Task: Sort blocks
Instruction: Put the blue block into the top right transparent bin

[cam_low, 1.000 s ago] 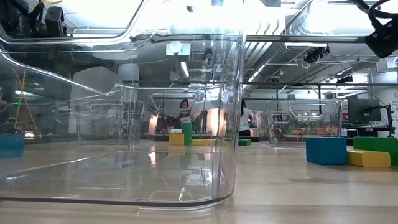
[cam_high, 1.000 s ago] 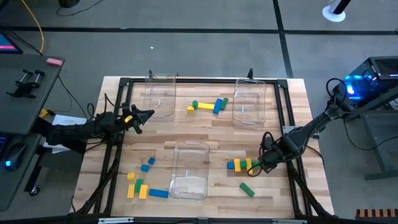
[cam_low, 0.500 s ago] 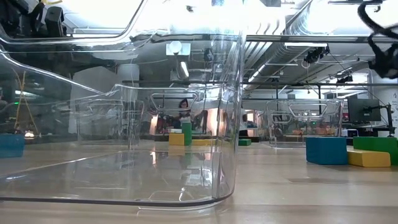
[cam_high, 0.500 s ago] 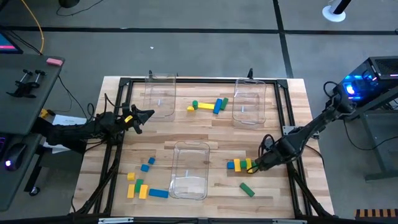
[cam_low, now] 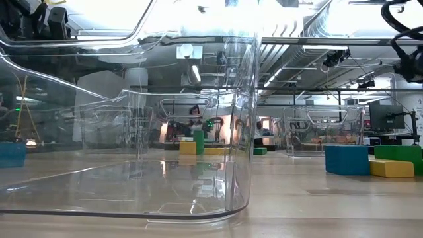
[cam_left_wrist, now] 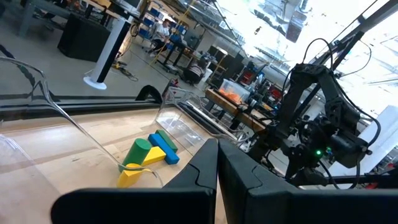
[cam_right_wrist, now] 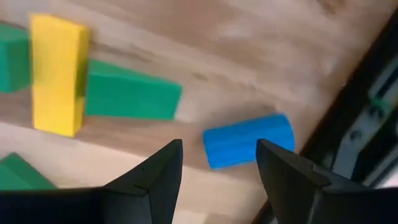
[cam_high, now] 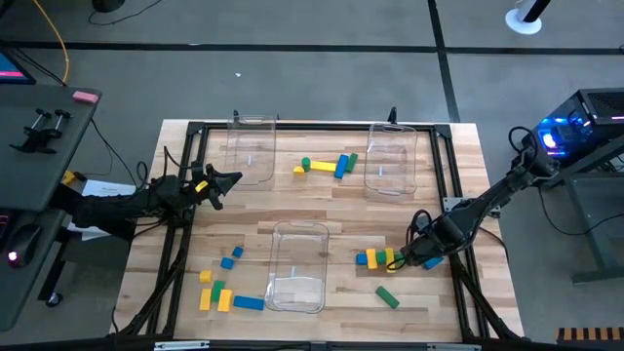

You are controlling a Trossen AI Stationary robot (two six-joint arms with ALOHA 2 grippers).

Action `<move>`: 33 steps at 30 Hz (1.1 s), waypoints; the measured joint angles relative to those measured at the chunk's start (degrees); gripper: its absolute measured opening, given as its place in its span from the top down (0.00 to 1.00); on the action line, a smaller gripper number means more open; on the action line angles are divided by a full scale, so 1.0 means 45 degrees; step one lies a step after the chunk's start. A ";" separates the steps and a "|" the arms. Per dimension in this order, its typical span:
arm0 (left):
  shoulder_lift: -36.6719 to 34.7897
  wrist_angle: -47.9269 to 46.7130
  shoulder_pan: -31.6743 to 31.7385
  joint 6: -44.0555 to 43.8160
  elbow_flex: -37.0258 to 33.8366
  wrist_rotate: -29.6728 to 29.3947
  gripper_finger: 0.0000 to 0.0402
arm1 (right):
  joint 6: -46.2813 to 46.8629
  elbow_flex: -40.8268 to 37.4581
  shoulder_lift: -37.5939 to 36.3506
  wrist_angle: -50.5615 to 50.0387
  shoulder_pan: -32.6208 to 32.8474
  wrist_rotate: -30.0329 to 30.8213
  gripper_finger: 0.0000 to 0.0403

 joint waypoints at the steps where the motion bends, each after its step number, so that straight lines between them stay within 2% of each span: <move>1: 0.0000 0.0000 0.0000 0.0005 0.0000 0.0000 1.00 | 0.0610 0.0000 0.0000 0.0002 0.0022 -0.0338 0.50; 4: 0.0000 0.0000 0.0000 0.0000 0.0000 0.0000 1.00 | 0.3124 0.0000 0.0000 0.0546 0.0479 -0.0171 0.50; 6: 0.0000 0.0000 -0.0003 0.0001 0.0000 0.0001 1.00 | 0.3888 0.0012 0.0084 0.0728 0.0822 0.0349 0.51; 10: 0.0000 0.0000 0.0000 0.0000 0.0000 0.0000 1.00 | 0.5951 0.0010 0.0579 0.0754 0.1327 -0.0565 0.51; 15: 0.0000 0.0000 -0.0001 0.0000 0.0000 0.0000 1.00 | 0.6472 0.0010 0.1722 0.1031 0.1096 -0.0703 0.51; 19: 0.0000 0.0000 -0.0004 0.0000 0.0000 0.0000 1.00 | 0.6000 0.0010 0.2471 0.1113 0.0885 -0.0220 0.51; 26: 0.0000 -0.0002 -0.0003 0.0002 0.0000 0.0002 1.00 | 0.5378 0.0146 0.2253 0.1369 0.0917 0.0526 0.51; 29: 0.0000 0.0000 -0.0005 0.0001 0.0000 0.0000 1.00 | 0.3713 0.0134 0.2054 0.1550 0.0888 0.1156 0.51; 33: 0.0000 0.0000 -0.0004 0.0004 0.0000 0.0000 1.00 | 0.0118 0.0204 0.1534 0.1758 0.0749 0.1310 0.51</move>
